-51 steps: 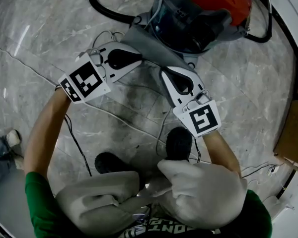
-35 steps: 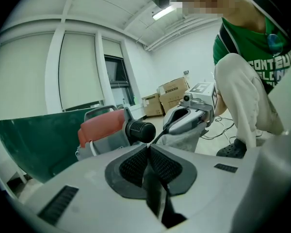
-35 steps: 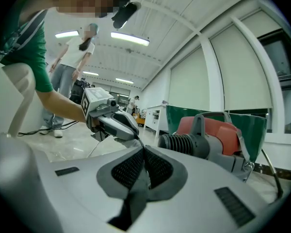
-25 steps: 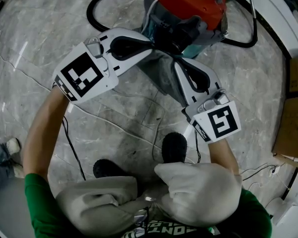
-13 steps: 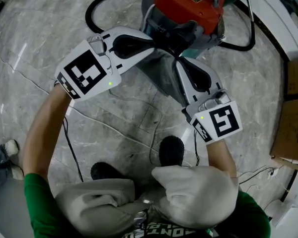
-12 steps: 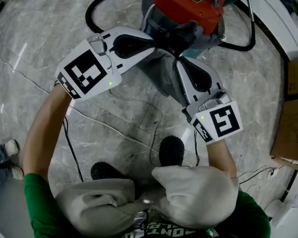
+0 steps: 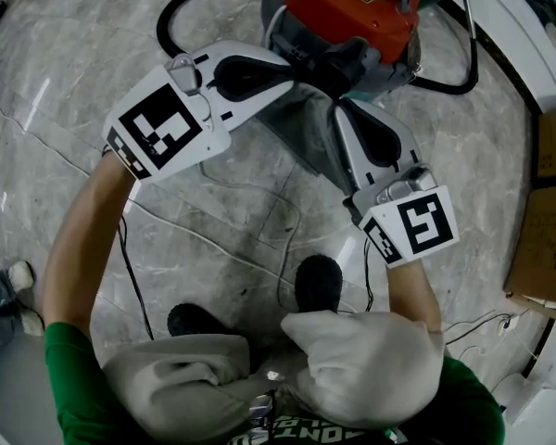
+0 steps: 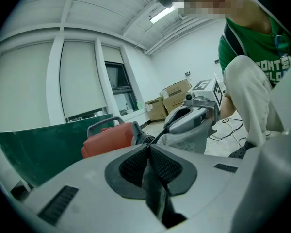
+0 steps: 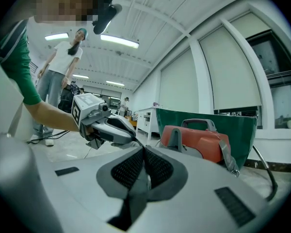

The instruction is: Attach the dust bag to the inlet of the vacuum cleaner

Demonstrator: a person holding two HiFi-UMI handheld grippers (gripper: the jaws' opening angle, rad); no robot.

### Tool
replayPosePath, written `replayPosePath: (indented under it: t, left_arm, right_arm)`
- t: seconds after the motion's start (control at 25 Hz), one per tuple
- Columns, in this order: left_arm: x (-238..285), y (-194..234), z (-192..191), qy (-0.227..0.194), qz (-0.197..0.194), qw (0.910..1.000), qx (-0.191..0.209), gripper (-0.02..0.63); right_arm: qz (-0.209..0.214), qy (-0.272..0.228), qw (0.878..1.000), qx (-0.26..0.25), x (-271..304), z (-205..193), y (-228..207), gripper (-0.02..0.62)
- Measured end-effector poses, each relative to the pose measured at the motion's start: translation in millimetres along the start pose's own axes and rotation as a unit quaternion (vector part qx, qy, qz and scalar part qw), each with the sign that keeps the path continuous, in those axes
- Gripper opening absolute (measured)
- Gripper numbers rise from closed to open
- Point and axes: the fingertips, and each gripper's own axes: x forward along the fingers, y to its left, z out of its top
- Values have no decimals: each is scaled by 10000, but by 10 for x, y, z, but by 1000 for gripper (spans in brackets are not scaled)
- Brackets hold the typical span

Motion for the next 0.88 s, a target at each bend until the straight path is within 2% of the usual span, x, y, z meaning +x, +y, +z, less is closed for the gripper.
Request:
replayPosePath:
  t: [0.88]
  left_arm:
    - [84,74,-9,-149,-4,9999,-64,29]
  right_arm:
    - [144,-157,9997,152,17,7,-59,17]
